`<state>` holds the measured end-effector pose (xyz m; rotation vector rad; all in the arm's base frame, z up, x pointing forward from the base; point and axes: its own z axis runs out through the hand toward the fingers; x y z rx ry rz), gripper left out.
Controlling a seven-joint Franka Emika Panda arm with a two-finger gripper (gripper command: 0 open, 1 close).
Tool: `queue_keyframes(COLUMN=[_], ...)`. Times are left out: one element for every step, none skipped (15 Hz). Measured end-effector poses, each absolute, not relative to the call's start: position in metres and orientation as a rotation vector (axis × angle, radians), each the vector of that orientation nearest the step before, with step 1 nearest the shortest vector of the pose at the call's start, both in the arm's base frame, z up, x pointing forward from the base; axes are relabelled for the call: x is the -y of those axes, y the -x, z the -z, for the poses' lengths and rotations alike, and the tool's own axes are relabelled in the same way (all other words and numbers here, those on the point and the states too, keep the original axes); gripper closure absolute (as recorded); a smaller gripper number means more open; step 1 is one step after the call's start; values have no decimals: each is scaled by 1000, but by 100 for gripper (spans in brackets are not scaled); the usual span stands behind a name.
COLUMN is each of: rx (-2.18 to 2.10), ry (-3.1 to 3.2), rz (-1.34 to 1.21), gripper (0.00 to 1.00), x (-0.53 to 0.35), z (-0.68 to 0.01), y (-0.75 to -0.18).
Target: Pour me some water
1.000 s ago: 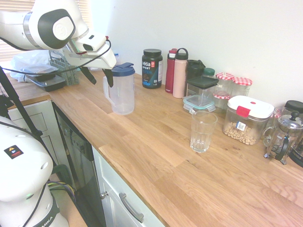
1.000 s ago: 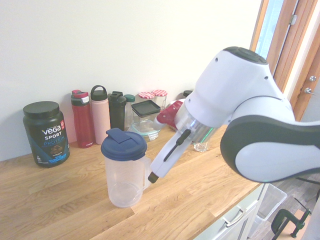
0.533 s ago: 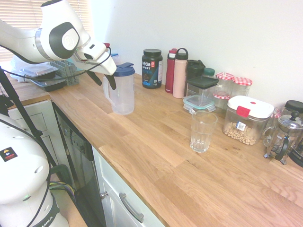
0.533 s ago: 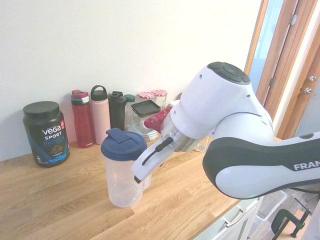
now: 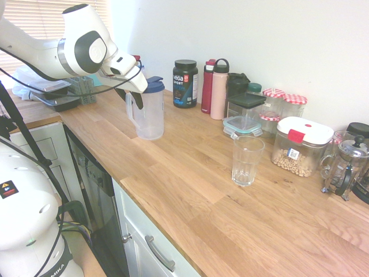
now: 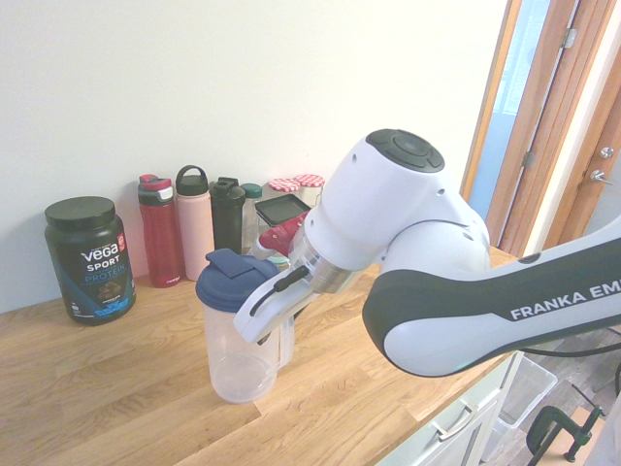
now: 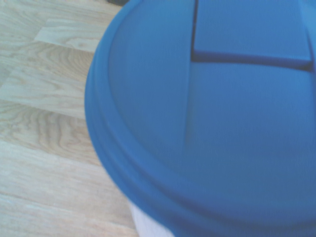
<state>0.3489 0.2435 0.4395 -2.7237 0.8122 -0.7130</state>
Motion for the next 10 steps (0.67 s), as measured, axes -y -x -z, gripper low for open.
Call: queue_keyframes(rx=[-813,-816,-817,-817,-819,-823,-826,-831,-836,-840], ry=[2727,2730,2733,2736,2738,2739,2739,2737,2735,2733], rz=[713,713,710,708,704,702,702,702,702,701], gripper=[100,100,100,100,100,100,100,100,100,100], x=[-244,-245,-246,-246,-246,-244,-243,-241,-240,-238], z=[-439,-438,-437,-436,-436,-435,-435,-435,-436,-436], y=[-352,-356,-359,-362,-364,-366,-367,-368,-369,-370])
